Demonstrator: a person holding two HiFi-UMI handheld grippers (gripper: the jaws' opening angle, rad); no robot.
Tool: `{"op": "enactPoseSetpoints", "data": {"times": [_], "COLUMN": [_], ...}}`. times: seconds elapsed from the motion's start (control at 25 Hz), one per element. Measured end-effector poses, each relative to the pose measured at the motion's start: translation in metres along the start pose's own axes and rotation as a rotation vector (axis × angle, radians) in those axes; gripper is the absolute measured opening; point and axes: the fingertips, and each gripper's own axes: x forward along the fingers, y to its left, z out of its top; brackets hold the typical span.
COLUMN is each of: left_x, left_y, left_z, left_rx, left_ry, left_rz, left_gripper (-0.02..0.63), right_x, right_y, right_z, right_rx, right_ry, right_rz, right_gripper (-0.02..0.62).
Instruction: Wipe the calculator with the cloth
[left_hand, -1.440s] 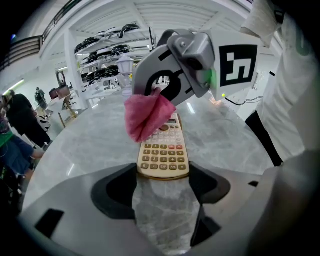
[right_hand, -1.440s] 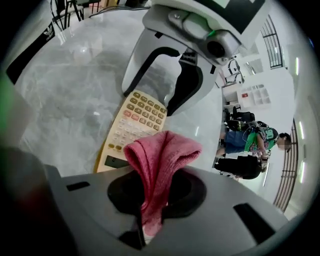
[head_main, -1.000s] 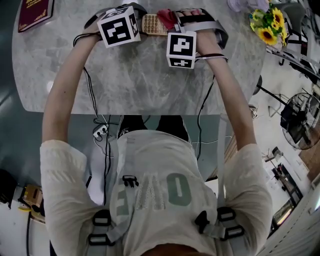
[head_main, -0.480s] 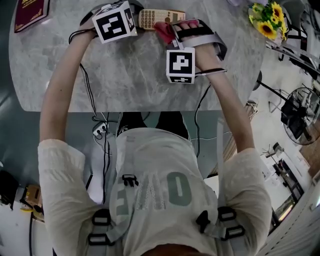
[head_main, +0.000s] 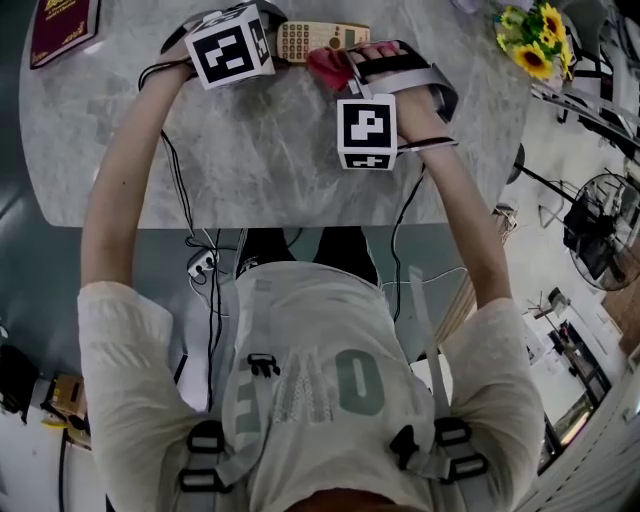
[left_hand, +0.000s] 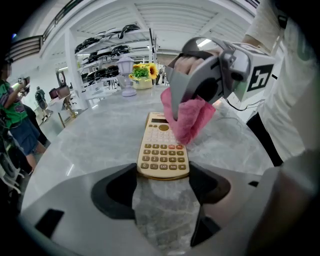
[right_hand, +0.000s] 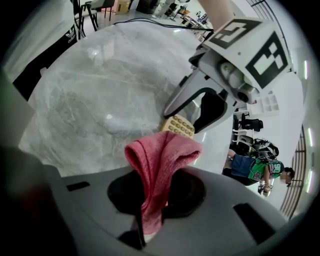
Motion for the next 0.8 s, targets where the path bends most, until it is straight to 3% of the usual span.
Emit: {"op": "enactPoseSetpoints", "data": {"times": [0.32, 0.8], "left_x": [0.001, 0.0], "left_y": [-0.001, 0.001], "left_z": [0.001, 0.0], "left_rx": [-0.006, 0.003], "left_ry": [-0.014, -0.04], "left_rz": [-0.009, -0.004], "left_gripper": [0.336, 0.336], "right_x": [0.015, 0.033], "right_y": [-0.06, -0.07], "right_z": [0.017, 0.025], "right_rx": [-0.065, -0.095], "right_ry": [-0.023, 0.003], "right_rz": [-0.08, -0.086], "right_gripper": [0.054, 0.054]}}
